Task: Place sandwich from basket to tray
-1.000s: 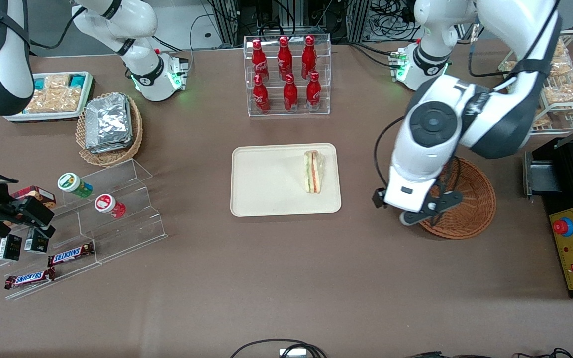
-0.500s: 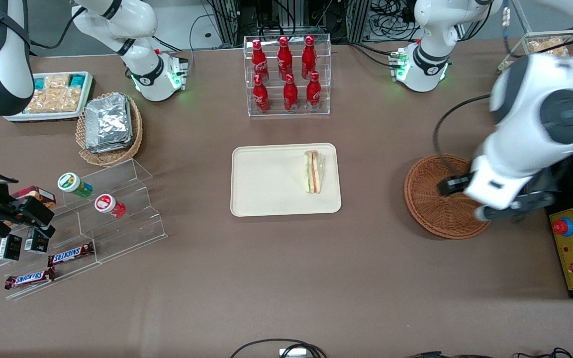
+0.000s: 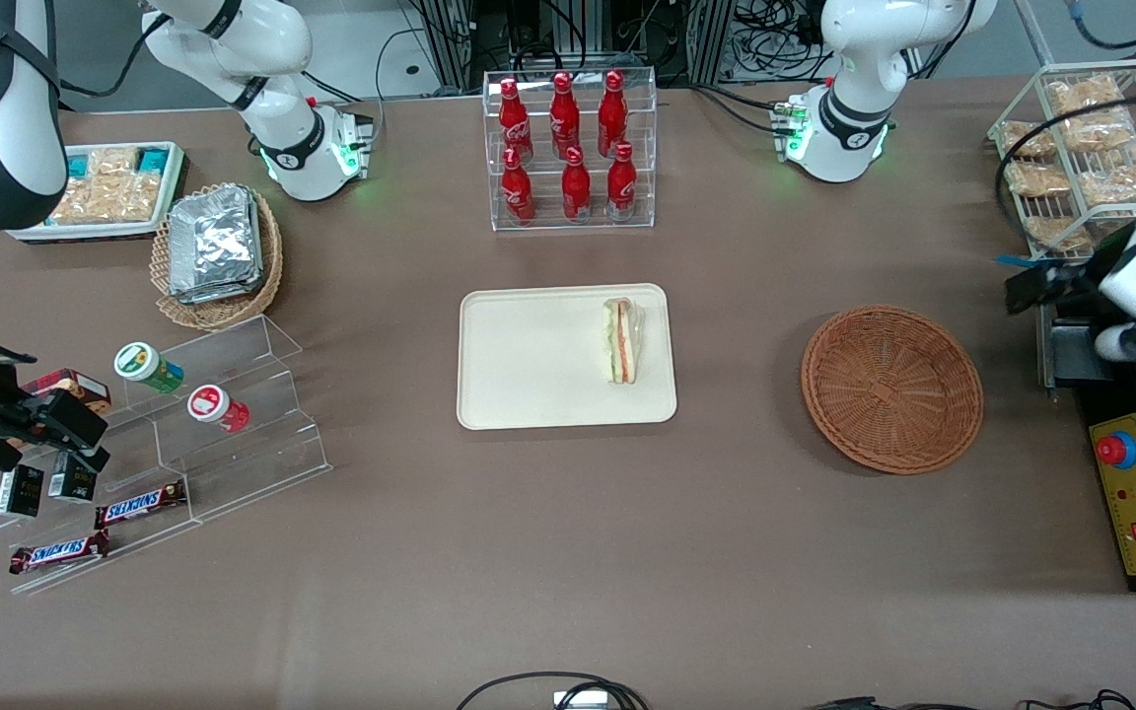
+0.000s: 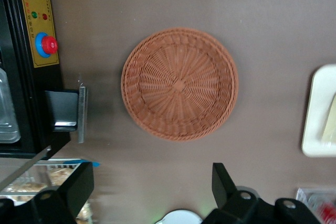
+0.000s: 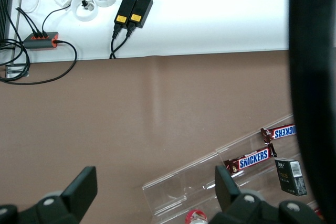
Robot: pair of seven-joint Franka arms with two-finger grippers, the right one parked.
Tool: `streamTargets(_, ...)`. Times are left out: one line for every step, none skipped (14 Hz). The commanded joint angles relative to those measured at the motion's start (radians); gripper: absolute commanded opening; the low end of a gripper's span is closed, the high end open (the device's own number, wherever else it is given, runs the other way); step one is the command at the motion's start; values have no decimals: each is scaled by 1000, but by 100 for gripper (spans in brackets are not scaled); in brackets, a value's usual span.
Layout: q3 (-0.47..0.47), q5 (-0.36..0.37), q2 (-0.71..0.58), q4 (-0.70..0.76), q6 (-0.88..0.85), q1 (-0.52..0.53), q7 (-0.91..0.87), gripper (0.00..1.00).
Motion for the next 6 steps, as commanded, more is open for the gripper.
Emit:
streamTargets(14,-13,-71,-19,-41,-24,75,100)
streamTargets(11,-15,-80,-19,-47,-27,76,99)
streamTargets(11,-35,-83,-19,-50,-35,81,100)
streamTargets(12,-58,-83,-19,-50,-35,84,99)
streamTargets(12,-62,-83,-19,-50,-35,82,99)
streamTargets(12,-62,-83,-19,-50,-35,82,100)
